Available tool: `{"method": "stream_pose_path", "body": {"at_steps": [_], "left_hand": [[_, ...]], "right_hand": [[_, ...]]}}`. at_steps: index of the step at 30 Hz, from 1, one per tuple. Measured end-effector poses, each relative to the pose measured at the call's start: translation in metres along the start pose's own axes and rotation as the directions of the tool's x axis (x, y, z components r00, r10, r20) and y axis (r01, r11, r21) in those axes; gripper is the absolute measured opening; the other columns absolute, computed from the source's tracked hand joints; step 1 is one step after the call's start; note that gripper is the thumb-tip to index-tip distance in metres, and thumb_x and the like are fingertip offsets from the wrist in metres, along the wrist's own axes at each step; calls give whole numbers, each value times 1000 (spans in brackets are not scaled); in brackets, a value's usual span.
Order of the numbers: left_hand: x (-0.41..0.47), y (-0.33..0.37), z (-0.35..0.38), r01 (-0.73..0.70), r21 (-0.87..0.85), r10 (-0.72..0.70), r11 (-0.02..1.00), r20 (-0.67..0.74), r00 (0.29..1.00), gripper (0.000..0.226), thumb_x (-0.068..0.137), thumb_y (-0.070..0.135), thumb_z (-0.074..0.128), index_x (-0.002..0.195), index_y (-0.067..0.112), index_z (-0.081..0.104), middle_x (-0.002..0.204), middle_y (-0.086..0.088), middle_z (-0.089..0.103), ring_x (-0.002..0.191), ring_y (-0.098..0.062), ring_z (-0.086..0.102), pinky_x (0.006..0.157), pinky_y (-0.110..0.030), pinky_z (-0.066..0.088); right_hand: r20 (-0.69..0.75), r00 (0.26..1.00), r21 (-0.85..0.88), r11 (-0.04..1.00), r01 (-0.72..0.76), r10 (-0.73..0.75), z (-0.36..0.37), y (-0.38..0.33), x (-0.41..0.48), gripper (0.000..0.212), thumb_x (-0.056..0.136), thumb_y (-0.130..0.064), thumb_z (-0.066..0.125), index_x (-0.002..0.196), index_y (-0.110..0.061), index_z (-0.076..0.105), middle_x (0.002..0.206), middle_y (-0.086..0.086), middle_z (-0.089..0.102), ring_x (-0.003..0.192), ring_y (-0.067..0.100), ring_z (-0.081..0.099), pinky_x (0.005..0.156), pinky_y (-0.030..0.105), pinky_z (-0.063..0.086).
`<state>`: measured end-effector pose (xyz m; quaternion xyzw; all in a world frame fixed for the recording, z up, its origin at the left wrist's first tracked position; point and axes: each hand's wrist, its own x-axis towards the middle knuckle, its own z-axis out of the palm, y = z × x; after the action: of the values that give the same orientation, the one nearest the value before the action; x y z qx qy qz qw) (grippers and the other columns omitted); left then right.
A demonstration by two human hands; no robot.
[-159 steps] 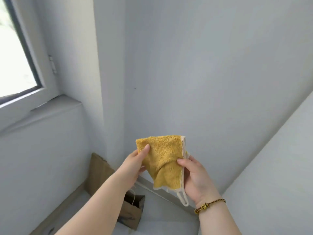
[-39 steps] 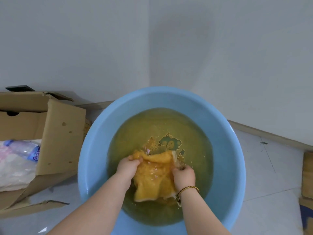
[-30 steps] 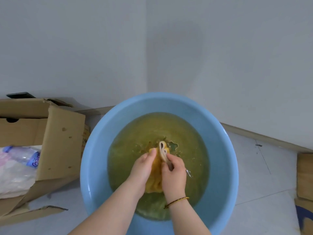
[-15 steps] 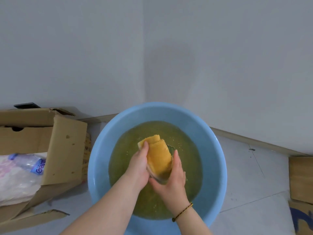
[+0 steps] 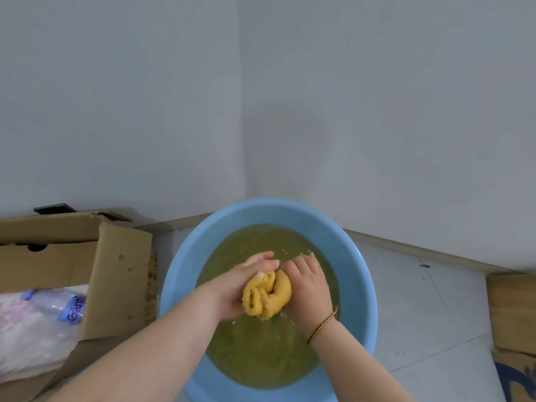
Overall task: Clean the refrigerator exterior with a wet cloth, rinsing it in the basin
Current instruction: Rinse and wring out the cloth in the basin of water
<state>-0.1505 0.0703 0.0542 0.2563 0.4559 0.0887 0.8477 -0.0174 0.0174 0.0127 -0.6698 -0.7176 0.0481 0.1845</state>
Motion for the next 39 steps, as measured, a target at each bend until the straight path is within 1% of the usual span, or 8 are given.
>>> {"method": "stream_pose_path", "body": {"at_steps": [4,10,16,21,26,29,32,39], "left_hand": [[-11,-8,0,233,80,-246,969,318,915,76,49,28,87,115,20,49,104,-12,59,86,-26,66,61,-40,57],[7,-1,11,138,825,-128,547,-81,989,45,71,18,73,111,11,52,97,-11,64,85,-21,64,79,-37,56],[14,-1,26,215,952,324,-216,-138,936,57,84,22,58,134,16,31,106,-3,62,89,-22,62,65,-28,44],[13,-5,25,49,891,374,-451,139,917,26,90,15,43,116,12,42,109,-7,62,93,-27,61,65,-30,39],[8,-9,22,140,942,421,-304,1,907,40,82,34,58,118,20,47,124,-2,53,115,-22,48,97,-33,32],[-3,-7,25,239,906,397,350,-375,838,72,76,38,67,137,27,30,149,-3,18,136,-27,22,112,-42,17],[-12,-3,38,-33,76,68,997,-523,850,81,77,41,67,142,18,25,144,-12,31,127,-33,38,106,-48,32],[-14,7,32,-75,-722,-186,688,-275,943,41,84,32,61,110,2,50,87,-17,61,78,-32,62,62,-43,51]], "right_hand": [[31,974,-156,962,226,-223,-15,5,7,67,30,-26,86,80,-19,42,75,-2,66,64,16,65,65,31,56],[337,899,-274,883,380,-282,-29,4,22,40,32,-36,86,65,-27,67,56,-12,60,39,10,51,39,12,27],[731,665,-177,984,-28,151,-34,-14,39,21,88,-10,46,109,-9,52,106,8,63,96,27,61,69,31,43],[887,402,-55,917,-394,226,-44,-4,40,13,81,-22,59,88,-13,53,81,2,53,79,20,51,66,26,41],[829,447,-95,874,-477,335,-34,-9,29,12,80,-24,59,85,-16,52,78,0,56,77,18,53,67,26,44],[624,614,-221,863,-455,483,-35,-14,23,14,83,-18,52,97,-17,49,95,2,63,82,21,55,73,28,40],[137,949,-361,906,-220,285,-29,-14,11,24,53,-11,73,73,-14,58,67,3,63,74,26,61,79,33,33],[-405,897,-174,978,116,-178,-19,-23,3,18,78,2,36,82,-14,45,73,1,61,94,22,49,90,52,46]]}}
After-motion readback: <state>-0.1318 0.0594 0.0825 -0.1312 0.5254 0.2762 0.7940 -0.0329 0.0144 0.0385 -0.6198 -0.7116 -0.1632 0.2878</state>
